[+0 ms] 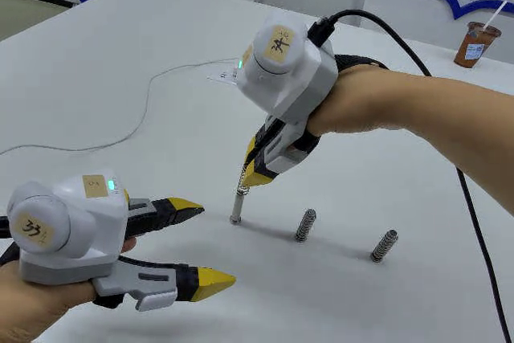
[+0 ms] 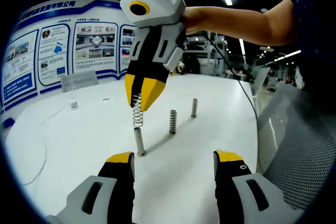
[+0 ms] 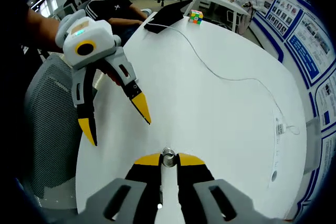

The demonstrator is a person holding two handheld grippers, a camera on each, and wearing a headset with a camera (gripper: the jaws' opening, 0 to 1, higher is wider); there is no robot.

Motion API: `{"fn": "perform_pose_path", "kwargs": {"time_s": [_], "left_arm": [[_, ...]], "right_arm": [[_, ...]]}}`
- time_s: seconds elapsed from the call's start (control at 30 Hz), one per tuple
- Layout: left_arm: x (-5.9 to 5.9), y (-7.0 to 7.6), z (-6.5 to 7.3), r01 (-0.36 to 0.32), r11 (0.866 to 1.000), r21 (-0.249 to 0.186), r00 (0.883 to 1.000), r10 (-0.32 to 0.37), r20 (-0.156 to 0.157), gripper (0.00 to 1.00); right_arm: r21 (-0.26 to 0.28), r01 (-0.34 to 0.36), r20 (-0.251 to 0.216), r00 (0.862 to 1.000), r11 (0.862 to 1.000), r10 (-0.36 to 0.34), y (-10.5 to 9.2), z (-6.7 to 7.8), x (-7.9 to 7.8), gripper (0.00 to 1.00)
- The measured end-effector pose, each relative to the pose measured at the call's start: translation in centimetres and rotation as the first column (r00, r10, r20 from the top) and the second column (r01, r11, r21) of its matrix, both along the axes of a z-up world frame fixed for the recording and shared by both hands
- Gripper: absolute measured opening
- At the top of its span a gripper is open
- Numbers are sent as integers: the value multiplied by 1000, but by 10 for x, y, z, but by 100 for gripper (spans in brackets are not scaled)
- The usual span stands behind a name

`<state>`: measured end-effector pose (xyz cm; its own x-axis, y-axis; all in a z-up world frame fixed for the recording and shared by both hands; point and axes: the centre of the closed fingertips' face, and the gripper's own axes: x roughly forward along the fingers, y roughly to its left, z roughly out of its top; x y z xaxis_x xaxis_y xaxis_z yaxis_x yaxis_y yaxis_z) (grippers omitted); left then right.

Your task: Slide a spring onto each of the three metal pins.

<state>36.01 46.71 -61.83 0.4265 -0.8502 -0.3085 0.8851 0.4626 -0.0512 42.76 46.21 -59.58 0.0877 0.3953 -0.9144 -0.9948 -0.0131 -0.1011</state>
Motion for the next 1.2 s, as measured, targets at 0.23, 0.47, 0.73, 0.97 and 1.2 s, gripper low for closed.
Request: {"fn": "perform_pose_path", "kwargs": {"time_s": [0.23,0.47,0.73,0.97,1.2], "left_arm": [[1,1,-1,-3,1000,-1,1000,3,-2,62],[1,2,-2,-7,1000,-2,1000,7,-5,62],[1,3,-3,-5,1000,-1,1000,5,-9,61],[2,4,-3,-7,1000,-1,1000,7,-10,61],[2,6,-5,-11,1000,1,1000,11,-15,60]], "right_arm": [[-10,1,-12,1000,1000,-2,0,-4,-2,12],[-22,3,-21,1000,1000,-4,2,-10,0,12],[-62,3,-32,999,998,-5,3,-27,-2,12],[-69,10,-45,999,998,-13,3,-41,-4,12],[-68,14,-61,998,998,-18,4,-50,-8,12]]}}
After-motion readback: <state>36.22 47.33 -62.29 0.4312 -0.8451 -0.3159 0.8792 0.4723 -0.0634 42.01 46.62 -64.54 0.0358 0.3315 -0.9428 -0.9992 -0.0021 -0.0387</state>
